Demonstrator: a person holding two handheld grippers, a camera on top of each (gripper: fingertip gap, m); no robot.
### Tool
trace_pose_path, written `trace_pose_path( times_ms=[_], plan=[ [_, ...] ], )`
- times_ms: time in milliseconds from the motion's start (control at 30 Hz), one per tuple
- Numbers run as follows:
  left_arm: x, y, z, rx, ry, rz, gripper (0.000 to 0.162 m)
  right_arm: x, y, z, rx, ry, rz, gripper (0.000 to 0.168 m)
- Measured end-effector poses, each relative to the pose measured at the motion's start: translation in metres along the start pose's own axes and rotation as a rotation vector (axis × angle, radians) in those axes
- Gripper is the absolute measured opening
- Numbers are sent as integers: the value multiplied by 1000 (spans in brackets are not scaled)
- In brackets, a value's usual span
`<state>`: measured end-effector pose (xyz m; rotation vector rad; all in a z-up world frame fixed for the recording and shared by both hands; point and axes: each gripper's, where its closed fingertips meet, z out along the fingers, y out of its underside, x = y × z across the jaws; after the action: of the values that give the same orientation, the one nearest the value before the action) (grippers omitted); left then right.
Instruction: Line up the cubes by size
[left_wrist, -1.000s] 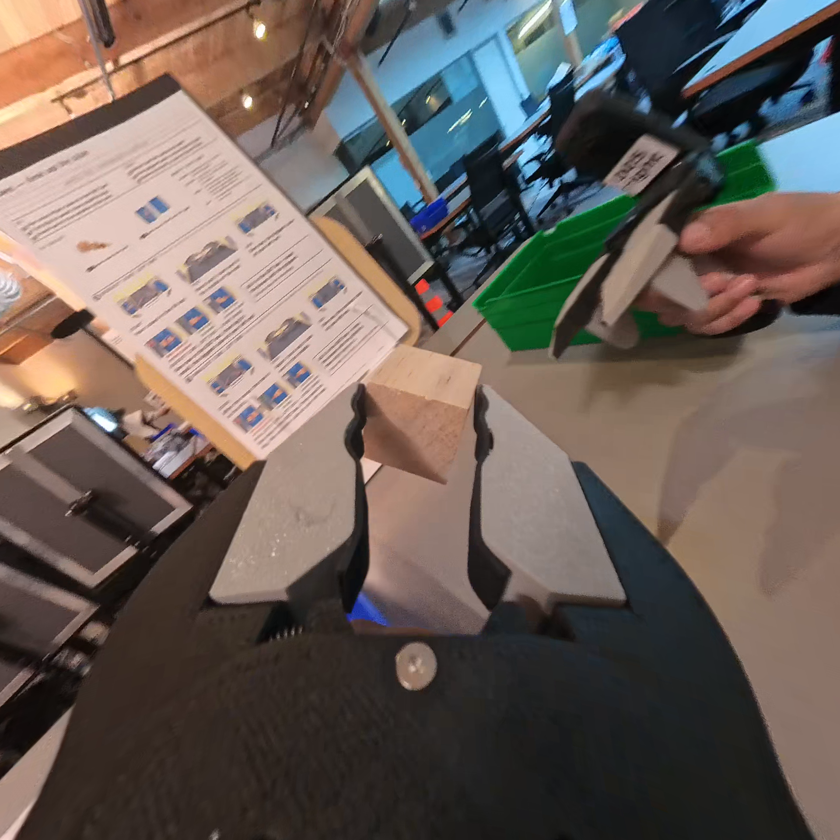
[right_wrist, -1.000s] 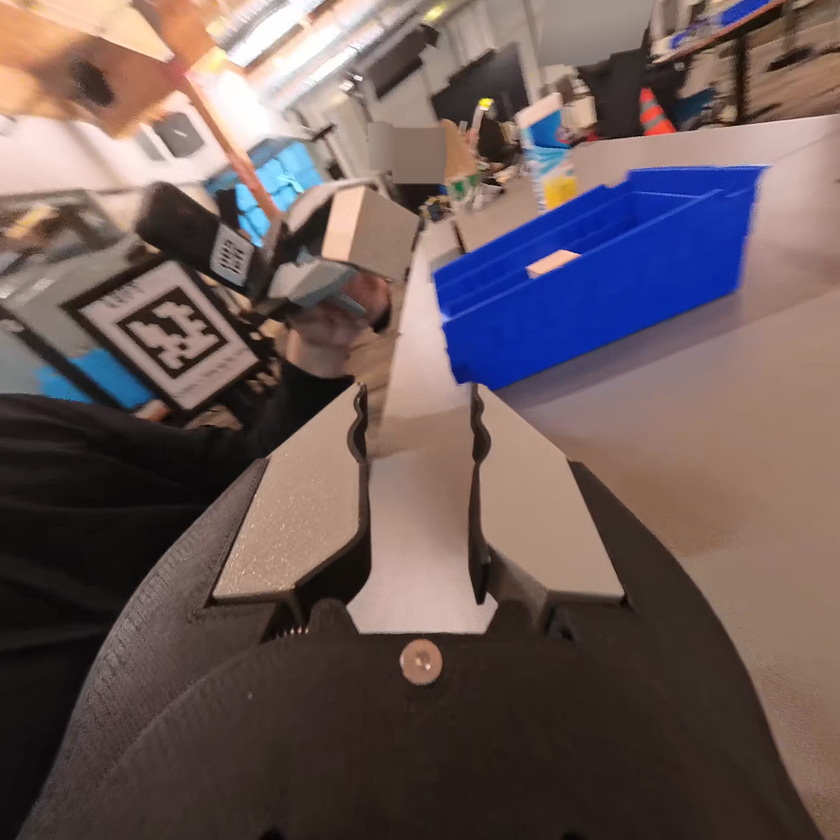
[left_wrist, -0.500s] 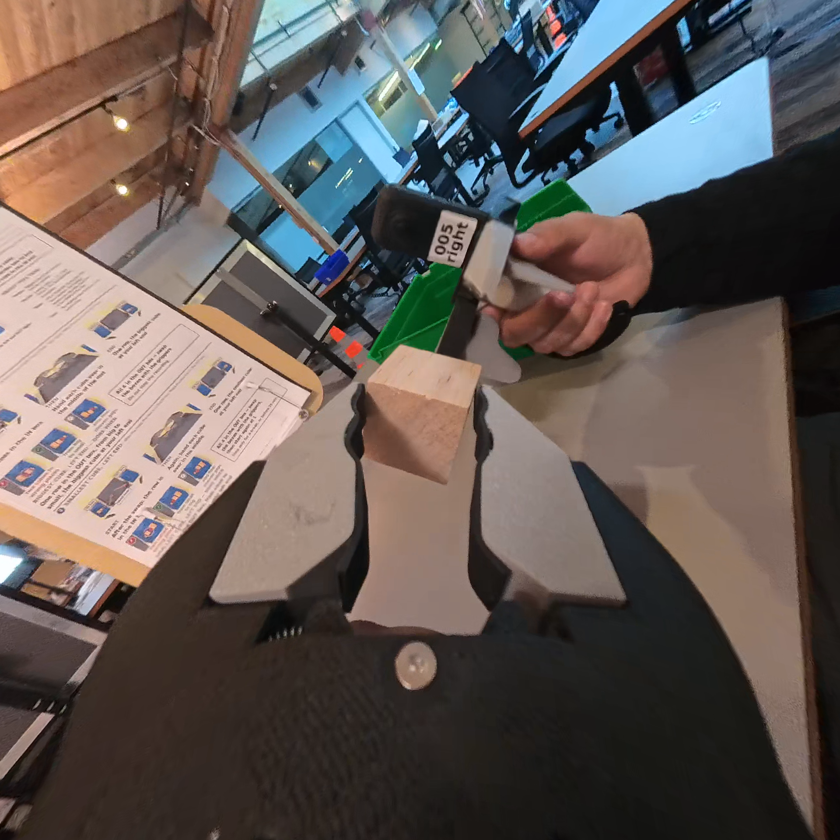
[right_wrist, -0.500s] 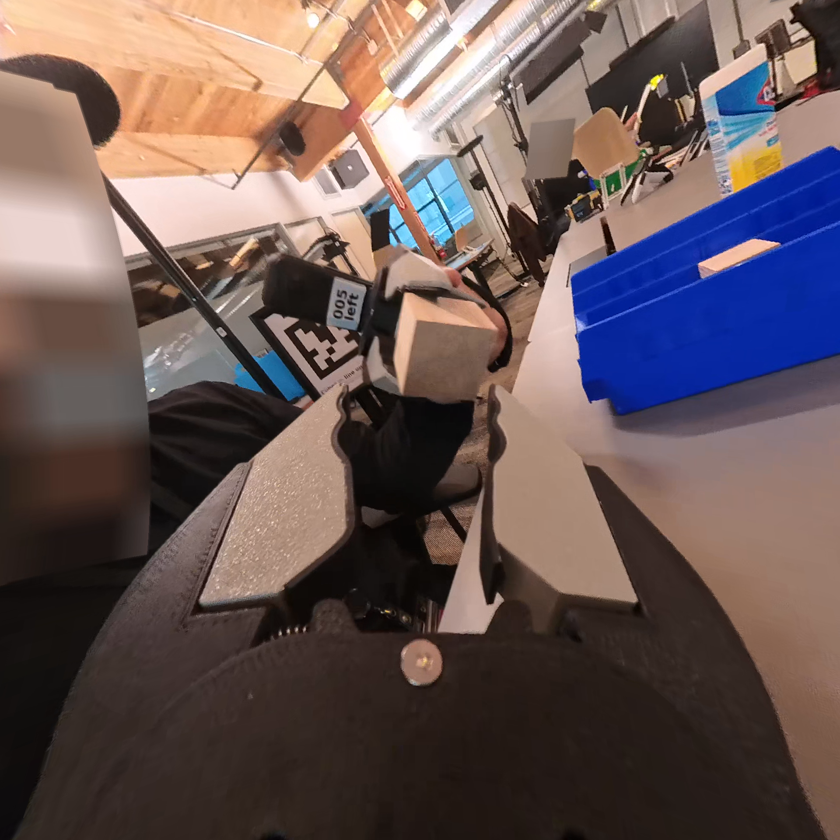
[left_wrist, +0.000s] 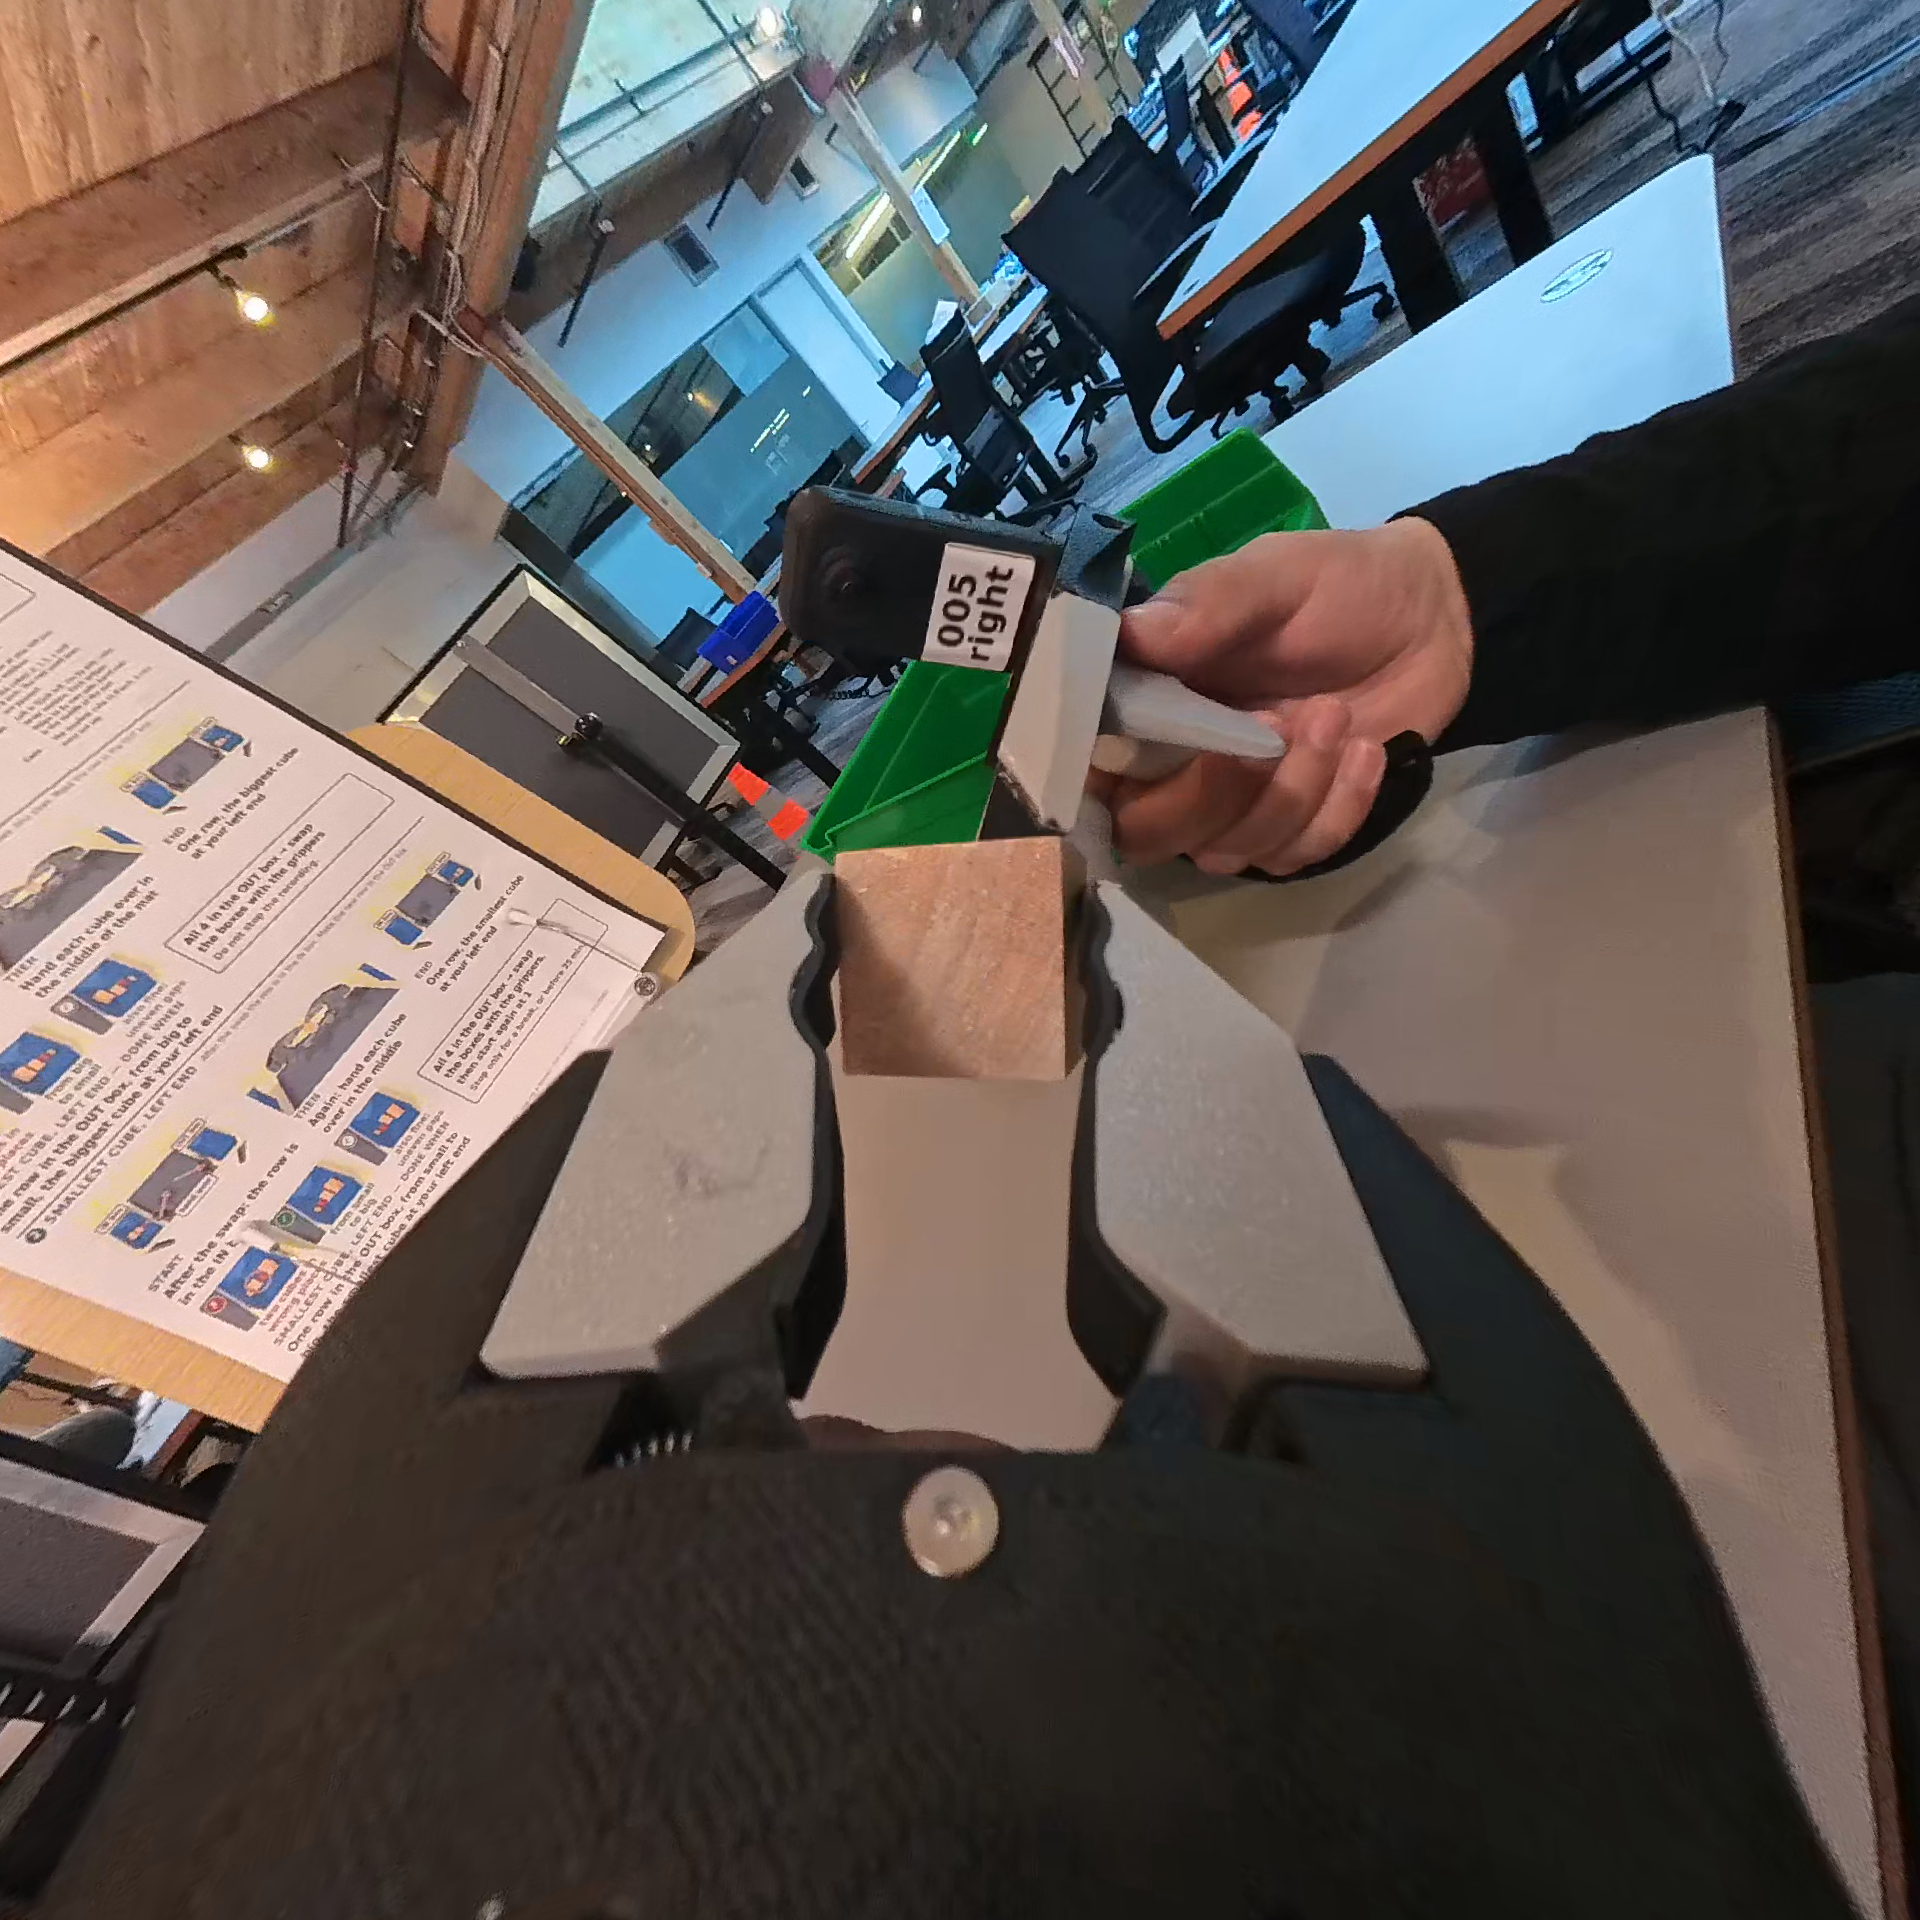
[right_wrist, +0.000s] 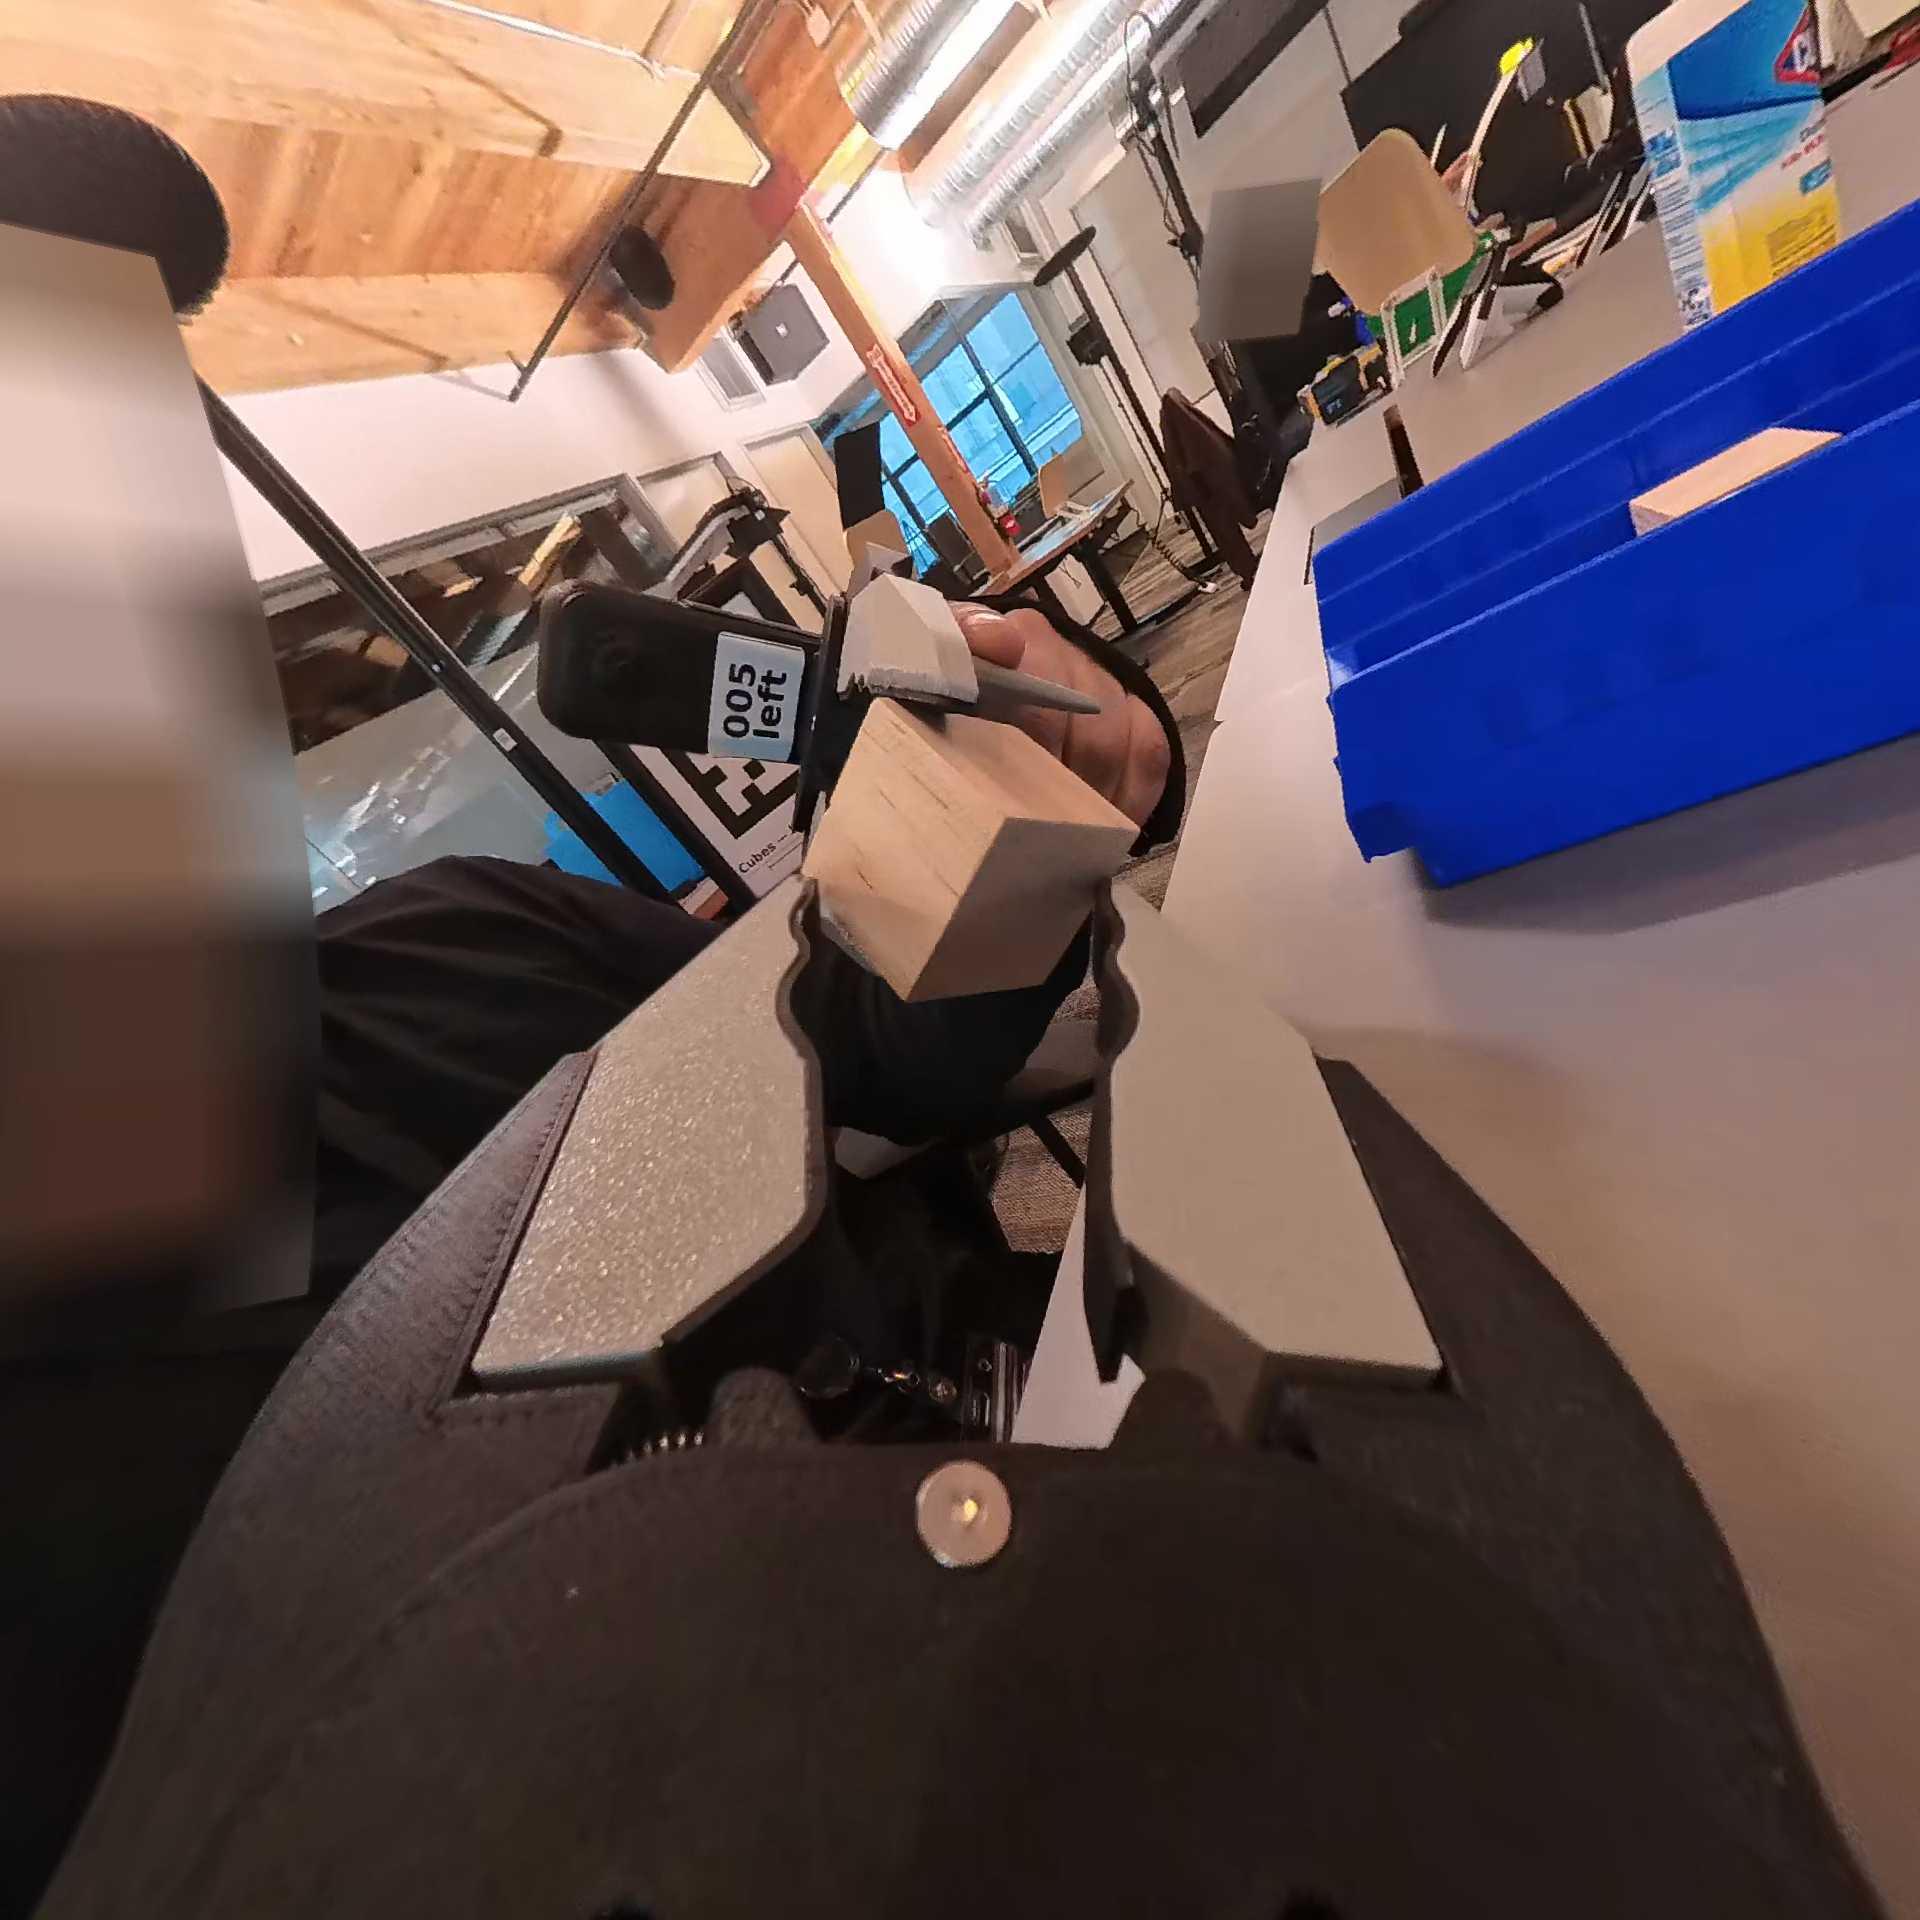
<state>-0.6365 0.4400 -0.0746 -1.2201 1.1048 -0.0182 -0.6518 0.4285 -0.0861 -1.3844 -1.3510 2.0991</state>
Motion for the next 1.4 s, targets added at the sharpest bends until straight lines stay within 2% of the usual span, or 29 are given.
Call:
trace_pose_path(
  times_ms=[300,767,967,1233,1400],
  plan=[
    [3,-6,-2,25,8,8,44,2,-12,-7,78,-13,29,57],
    [8,-10,-3,73,41,-3,44,-3,-6,-3,43,-44,42,44],
    [4,-8,-6,58,27,18,43,-9,-19,-14,124,-95,54,37],
    [10,-9,-2,56,38,33,42,-8,-11,-6,82,-93,64,45],
    [14,-6,1,42,48,43,43,-8,-8,-4,62,-91,62,43]
  ],
)
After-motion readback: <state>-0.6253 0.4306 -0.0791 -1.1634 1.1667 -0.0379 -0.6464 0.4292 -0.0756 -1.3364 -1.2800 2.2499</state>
